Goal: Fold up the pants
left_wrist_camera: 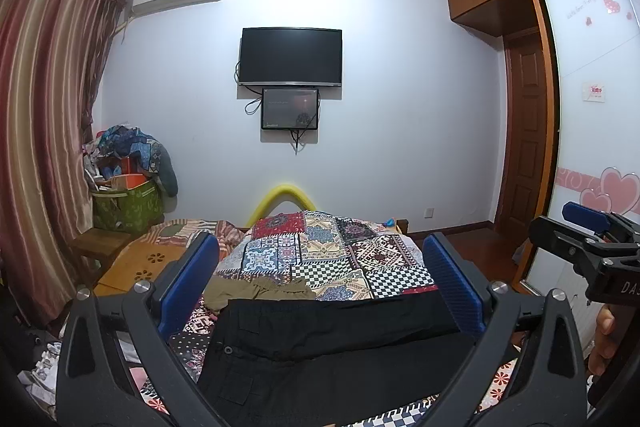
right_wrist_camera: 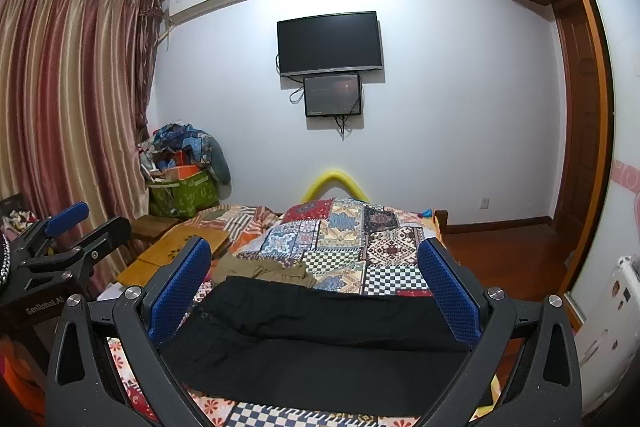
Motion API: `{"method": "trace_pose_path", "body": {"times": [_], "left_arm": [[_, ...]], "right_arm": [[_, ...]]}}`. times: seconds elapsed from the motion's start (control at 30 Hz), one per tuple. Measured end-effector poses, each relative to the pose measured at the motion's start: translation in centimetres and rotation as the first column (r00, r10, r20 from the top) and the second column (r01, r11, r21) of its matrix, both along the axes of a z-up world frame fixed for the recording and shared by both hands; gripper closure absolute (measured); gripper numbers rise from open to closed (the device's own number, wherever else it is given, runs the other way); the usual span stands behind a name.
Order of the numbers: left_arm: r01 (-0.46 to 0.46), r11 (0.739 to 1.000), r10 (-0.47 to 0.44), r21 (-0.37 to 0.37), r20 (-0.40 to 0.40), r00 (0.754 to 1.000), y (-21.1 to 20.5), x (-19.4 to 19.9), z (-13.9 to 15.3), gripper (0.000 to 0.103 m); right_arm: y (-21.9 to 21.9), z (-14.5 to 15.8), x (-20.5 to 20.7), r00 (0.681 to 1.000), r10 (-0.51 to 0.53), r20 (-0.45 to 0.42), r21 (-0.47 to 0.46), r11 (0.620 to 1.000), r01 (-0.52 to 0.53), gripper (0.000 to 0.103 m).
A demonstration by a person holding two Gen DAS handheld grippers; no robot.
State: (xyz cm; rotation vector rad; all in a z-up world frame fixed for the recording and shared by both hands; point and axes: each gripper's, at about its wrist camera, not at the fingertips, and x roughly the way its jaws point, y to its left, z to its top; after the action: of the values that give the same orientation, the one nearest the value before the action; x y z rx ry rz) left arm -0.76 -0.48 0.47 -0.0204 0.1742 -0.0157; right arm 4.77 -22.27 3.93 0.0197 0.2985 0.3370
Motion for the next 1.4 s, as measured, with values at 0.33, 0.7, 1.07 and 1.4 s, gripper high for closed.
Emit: {"method": "trace_pose_path", "body": {"times": [0.33, 0.7, 1.07, 1.4], "left_arm": [[-0.006, 1.0, 0.007, 0.005, -0.036, 0.999, 0.8, 1.6, -1.1, 0.0], [-0.069, 0.998, 0.07, 0.01, -0.172, 0.983, 4.3, 9.5, -5.4, 0.0], [-0.155, 0.987, 0.154, 0.028, -0.371, 0.916, 10.2, 20.6, -15.1, 0.0], [-0.219, 0.975, 0.164, -0.024, -0.582, 0.796, 16.8, 30.3, -24.2, 0.015]], "right_arm": [[-0.1, -1.1, 1.2, 0.999, 0.007, -0.035, -0.005, 1.0, -0.007, 0.0], [-3.1, -6.6, 6.8, 0.987, -0.075, -0.139, -0.105, 0.993, 0.06, 0.0], [-9.0, -13.7, 13.7, 0.924, -0.251, -0.289, -0.248, 0.952, 0.181, 0.0], [-14.2, -18.8, 19.4, 0.835, -0.333, -0.439, -0.252, 0.937, 0.242, 0.006]]}}
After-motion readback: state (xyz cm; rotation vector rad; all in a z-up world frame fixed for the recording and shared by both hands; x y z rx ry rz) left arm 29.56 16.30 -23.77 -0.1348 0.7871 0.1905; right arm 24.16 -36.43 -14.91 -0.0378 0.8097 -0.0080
